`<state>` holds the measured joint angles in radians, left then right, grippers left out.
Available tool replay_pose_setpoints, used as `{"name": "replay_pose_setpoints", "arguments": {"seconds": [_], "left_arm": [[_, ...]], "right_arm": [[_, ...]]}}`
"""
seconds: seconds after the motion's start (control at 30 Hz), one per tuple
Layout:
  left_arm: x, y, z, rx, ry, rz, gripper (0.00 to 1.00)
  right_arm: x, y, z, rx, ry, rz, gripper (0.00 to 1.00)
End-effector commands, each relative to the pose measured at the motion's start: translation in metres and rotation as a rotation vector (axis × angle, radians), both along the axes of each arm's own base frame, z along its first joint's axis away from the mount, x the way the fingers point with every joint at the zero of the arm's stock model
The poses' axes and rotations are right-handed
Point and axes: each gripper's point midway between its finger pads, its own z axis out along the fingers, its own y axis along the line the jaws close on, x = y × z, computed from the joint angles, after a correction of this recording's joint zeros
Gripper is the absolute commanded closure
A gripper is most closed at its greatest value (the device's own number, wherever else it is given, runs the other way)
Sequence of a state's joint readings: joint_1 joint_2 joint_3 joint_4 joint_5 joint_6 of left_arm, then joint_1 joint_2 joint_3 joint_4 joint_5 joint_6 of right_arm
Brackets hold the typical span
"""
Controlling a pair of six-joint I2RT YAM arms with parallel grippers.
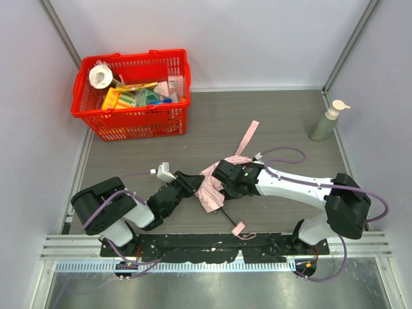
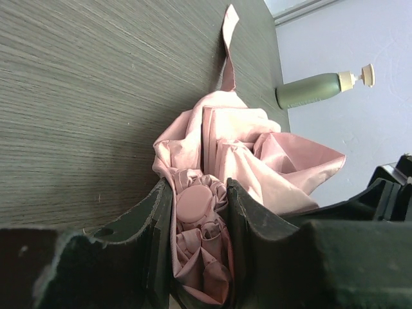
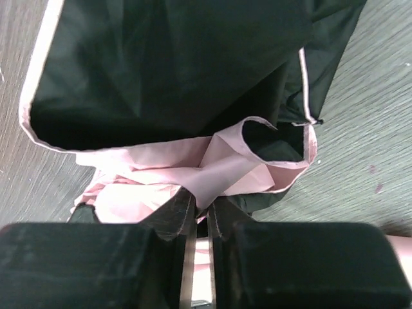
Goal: Put away the umbrella
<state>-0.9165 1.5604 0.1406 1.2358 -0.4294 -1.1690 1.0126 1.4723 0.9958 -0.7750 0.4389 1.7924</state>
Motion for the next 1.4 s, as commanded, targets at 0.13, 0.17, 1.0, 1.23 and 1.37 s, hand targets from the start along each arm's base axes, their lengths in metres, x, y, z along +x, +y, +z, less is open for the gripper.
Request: {"name": "replay_pose_setpoints", "arguments": {"seconds": [0.13, 0.17, 1.0, 1.23, 1.37], "left_arm": [[0.002, 0.008, -0.003, 0.043, -0.025, 0.025, 1.0], [0.001, 0.009, -0.005, 0.045, -0.02, 0.026, 1.0], [0.0, 0.01, -0.023, 0.049, 0.039, 0.042, 1.0], [0.0, 0.008, -0.025, 0.037, 0.052, 0.035, 1.0], [0.001, 0.006, -0.024, 0.025, 0.057, 0.034, 1.0]], "right_arm": [[0.011, -0.01, 0.024, 0.018, -0.204, 0.171, 0.99], [0.015, 0.002, 0.044, 0.061, -0.295, 0.281, 0.99], [-0.107, 0.018, 0.153, 0.463, -0.862, 1.182, 0.68], [-0.084, 0.001, 0.133, 0.263, -0.665, 1.078, 0.61], [-0.072, 0.01, 0.108, 0.282, -0.573, 0.976, 0.52]]}}
